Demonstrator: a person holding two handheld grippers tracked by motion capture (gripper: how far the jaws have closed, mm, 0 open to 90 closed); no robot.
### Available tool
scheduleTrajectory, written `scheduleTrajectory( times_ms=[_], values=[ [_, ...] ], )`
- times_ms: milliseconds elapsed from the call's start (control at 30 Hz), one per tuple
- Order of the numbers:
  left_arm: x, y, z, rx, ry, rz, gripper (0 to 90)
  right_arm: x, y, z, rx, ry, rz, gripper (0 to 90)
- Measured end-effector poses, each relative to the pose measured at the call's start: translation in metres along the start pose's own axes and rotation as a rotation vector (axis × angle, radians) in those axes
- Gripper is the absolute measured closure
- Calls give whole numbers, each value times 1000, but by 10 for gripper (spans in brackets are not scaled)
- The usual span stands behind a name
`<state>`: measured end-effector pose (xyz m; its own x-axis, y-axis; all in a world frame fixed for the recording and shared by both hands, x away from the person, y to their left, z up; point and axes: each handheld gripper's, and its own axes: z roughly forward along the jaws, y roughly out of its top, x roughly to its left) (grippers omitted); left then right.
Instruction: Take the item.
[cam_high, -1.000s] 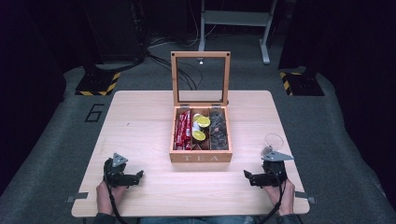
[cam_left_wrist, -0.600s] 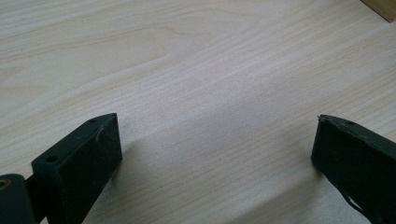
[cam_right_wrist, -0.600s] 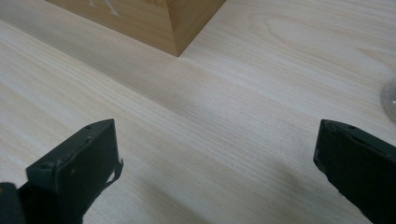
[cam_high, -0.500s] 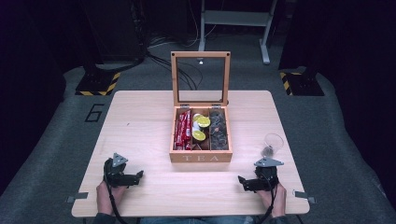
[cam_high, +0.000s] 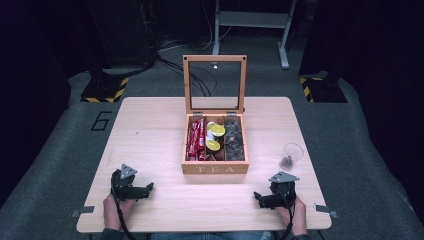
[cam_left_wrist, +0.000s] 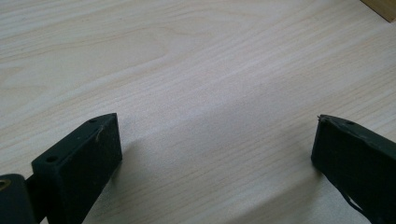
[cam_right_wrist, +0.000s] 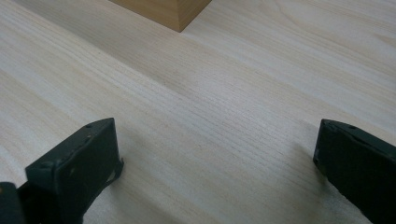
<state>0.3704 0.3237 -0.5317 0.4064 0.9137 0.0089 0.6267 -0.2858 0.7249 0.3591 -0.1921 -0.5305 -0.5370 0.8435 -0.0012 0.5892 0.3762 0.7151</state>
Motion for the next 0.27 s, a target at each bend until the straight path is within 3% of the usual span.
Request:
scheduleTrajectory(
  times_ms=[267],
  values=[
    [0,0,0,0,1,1,14,0,0,0,0,2,-3,0]
  ],
)
